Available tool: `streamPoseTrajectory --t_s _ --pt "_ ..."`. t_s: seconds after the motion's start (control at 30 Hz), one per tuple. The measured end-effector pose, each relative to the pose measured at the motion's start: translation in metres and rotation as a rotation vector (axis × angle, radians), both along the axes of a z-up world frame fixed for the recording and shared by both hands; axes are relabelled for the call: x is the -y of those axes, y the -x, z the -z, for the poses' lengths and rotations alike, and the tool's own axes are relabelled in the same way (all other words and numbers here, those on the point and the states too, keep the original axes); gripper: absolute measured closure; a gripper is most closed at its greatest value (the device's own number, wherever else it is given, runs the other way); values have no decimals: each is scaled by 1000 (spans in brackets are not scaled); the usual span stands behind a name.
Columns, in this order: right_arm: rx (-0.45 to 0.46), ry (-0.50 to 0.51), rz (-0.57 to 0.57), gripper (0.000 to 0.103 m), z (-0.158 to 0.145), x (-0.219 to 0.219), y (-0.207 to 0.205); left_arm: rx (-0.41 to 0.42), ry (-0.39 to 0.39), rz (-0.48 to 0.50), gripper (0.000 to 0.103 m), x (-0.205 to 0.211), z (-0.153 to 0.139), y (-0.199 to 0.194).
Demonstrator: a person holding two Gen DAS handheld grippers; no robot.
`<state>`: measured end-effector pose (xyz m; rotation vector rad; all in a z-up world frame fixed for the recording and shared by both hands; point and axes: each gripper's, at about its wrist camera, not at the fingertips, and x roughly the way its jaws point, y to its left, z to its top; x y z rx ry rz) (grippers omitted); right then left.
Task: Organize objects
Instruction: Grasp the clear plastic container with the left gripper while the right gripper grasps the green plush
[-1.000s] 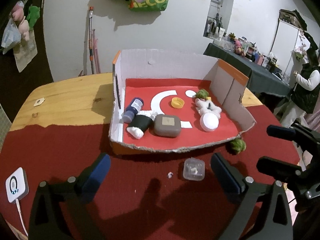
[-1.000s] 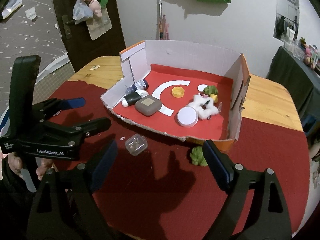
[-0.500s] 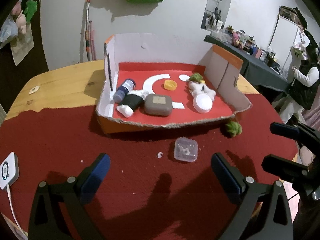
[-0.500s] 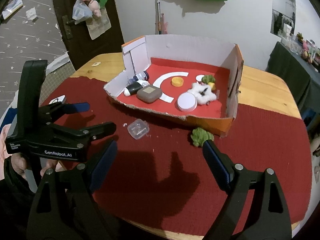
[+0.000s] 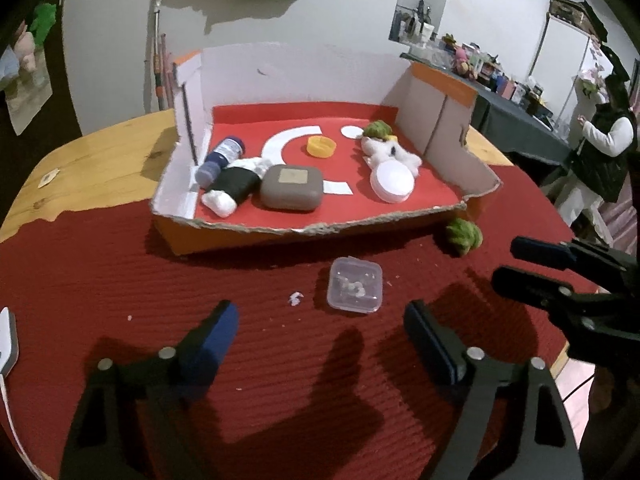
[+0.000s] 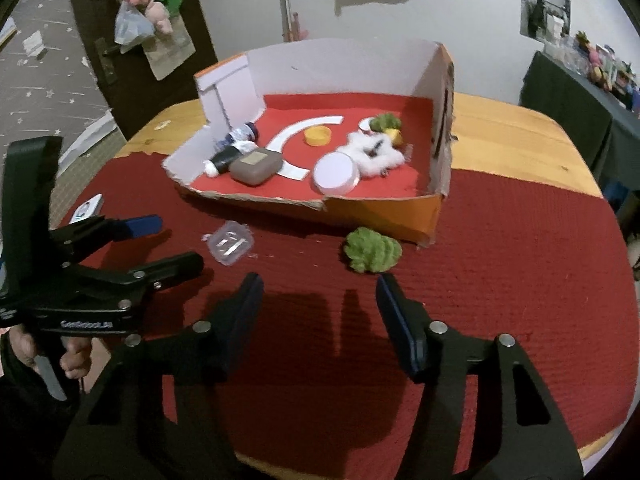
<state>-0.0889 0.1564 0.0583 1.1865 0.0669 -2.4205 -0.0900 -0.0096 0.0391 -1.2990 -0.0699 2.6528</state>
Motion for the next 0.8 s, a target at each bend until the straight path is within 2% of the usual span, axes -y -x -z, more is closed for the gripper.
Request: streamPoseTrajectory --t_s 0.33,0.8 --pt "24 -25 60 56 20 -10 25 10 10 22 18 -7 7 11" --pt "42 -32 61 61 31 -7 43 31 5 59 34 -16 17 24"
